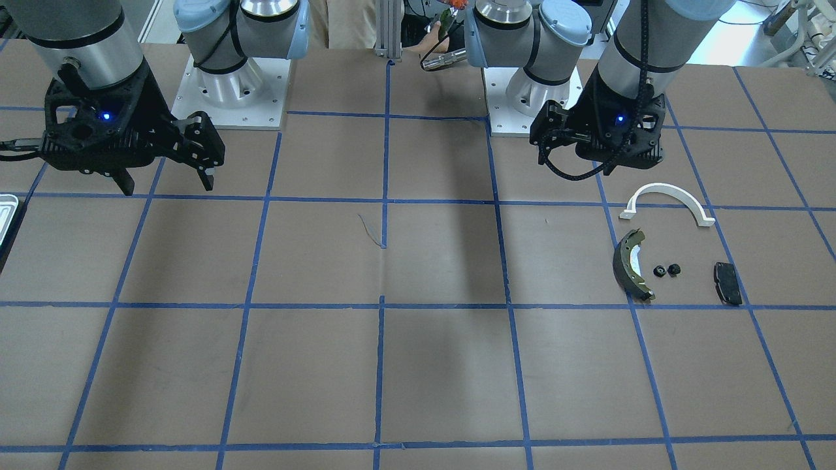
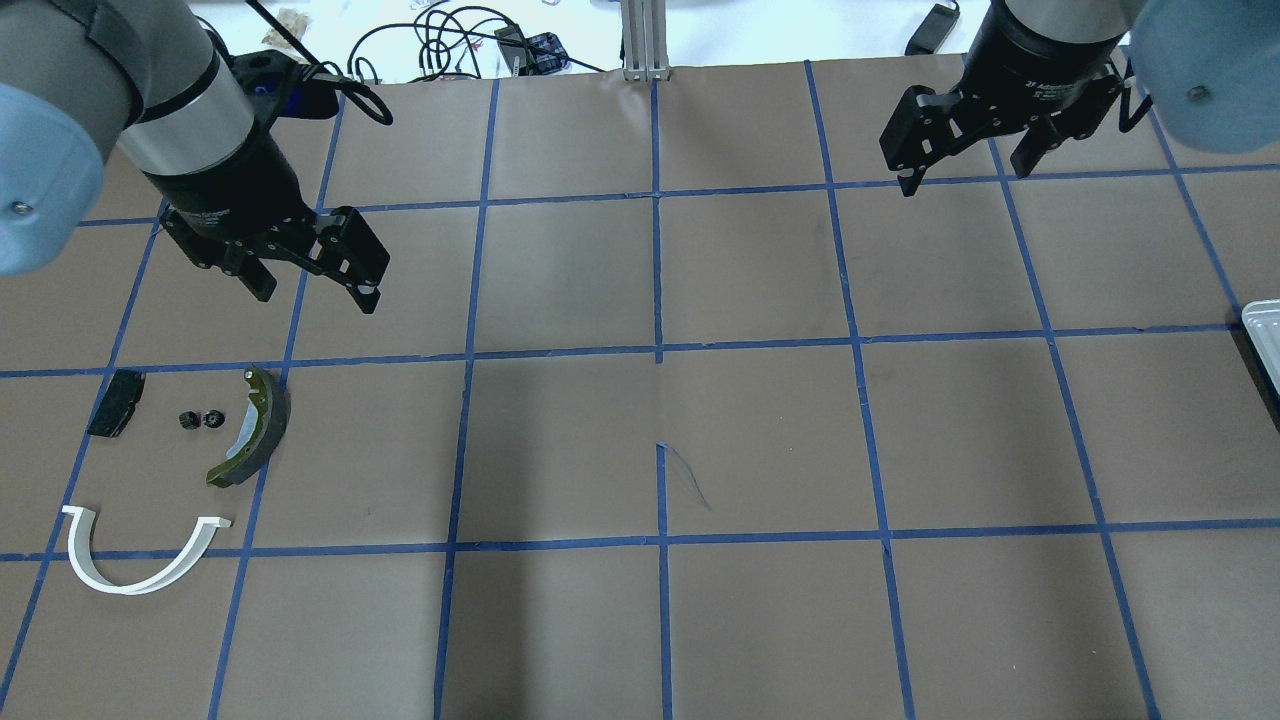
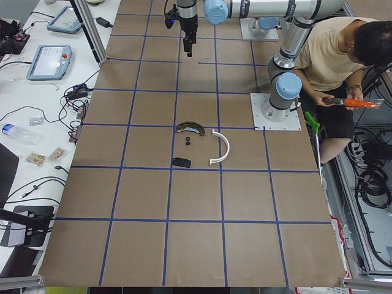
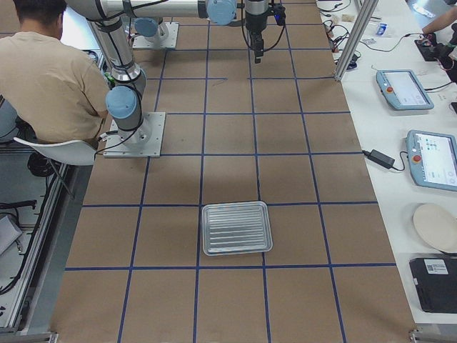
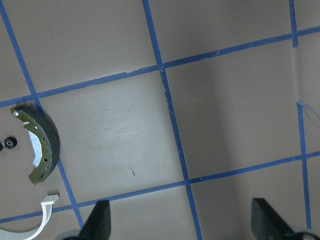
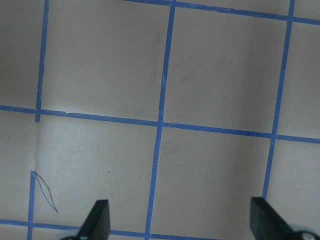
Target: Place bearing gear from tray to pile
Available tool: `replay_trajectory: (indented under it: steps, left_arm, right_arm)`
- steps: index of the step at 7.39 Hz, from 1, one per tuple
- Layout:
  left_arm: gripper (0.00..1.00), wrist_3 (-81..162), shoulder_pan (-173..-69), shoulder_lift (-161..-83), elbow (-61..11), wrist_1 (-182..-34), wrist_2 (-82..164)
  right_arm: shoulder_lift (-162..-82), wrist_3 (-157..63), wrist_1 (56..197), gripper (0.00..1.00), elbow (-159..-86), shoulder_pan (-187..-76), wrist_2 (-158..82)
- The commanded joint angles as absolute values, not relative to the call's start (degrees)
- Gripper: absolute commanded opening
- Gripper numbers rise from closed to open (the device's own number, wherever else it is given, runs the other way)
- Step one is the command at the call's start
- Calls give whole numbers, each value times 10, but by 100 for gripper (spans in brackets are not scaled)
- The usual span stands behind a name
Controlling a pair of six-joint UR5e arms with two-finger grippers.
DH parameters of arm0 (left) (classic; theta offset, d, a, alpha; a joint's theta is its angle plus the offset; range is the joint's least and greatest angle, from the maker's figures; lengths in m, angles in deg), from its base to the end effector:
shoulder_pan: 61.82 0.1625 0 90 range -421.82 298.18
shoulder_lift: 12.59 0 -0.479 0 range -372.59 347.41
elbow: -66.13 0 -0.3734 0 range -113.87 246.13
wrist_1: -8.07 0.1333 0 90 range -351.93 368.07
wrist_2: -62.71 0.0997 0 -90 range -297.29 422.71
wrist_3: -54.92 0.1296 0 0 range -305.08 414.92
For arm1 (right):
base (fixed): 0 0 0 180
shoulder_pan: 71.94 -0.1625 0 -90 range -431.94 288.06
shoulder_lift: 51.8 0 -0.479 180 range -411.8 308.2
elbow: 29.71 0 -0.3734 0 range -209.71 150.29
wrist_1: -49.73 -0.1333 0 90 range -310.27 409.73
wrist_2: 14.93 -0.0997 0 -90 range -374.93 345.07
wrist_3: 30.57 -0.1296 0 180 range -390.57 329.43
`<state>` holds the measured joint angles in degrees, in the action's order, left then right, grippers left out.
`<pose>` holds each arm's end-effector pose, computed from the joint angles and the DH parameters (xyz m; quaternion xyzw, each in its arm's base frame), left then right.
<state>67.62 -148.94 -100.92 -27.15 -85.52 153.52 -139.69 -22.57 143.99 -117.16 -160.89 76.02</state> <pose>-0.1089 -0.4529 0.4927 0.0858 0.9953 0.0459 0.0008 0.1219 -0.5033 0.5231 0.0602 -0.9973 0.0402 0.0115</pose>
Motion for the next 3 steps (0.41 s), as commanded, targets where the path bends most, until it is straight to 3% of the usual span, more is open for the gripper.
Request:
replay_trajectory:
  steps: [1,3]
  left_arm:
    - [100,672,-1488,-1007,-273,-854,1535]
    - [100,674,-1488,-1007,-273,-855,1536]
  right_arm:
    - [-1397,-226,1439,100,-1172,-1609,760]
    - [-1397,-226,1439,100,-1172,-1609,760]
